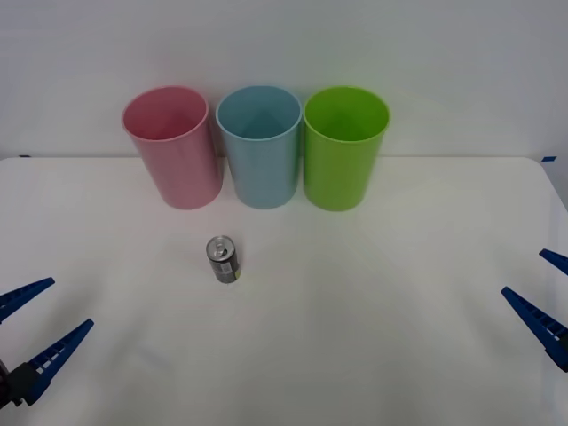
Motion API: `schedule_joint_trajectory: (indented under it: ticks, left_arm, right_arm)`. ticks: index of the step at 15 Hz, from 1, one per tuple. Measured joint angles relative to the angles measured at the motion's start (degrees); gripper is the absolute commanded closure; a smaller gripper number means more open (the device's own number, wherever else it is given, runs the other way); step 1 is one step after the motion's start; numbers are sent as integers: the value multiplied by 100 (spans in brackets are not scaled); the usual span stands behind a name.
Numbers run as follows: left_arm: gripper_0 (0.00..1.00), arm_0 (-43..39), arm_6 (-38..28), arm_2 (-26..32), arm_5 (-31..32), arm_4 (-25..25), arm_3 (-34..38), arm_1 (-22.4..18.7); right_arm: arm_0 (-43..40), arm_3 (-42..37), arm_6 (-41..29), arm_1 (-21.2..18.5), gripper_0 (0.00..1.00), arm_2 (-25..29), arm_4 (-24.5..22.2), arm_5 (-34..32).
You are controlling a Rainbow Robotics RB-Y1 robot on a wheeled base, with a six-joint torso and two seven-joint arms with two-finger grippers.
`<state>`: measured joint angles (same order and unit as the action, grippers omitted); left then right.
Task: Grasp the object on the table and drop it into the matching bin: aluminum can to the light blue bin, PET bottle to the pink bin.
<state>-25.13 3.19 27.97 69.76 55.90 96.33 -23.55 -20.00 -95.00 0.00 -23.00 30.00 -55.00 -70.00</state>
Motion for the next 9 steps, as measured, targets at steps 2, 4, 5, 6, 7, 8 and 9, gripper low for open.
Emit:
schedule_joint_trajectory:
  ticks: [2,4,5,6,7,8,9]
  left_arm:
    - [0,6,80,-92,0,212,0,4]
    - [0,7,337,-231,-33,298,-37,28]
    - [0,9,515,-303,-70,305,-91,57]
    - [0,25,708,-380,-123,306,-152,92]
    - [0,53,875,-438,-178,336,-201,146]
    - [0,90,1003,-473,-245,429,-241,230]
    - [0,129,1057,-497,-326,542,-256,317]
  right_arm:
    - [0,0,0,0,0,0,0,0]
    - [0,0,0,0,0,0,0,0]
    - [0,0,0,0,0,0,0,0]
    - [0,0,0,0,0,0,0,0]
    - [0,0,0,0,0,0,0,0]
    - [0,0,0,0,0,0,0,0]
    - [0,0,0,0,0,0,0,0]
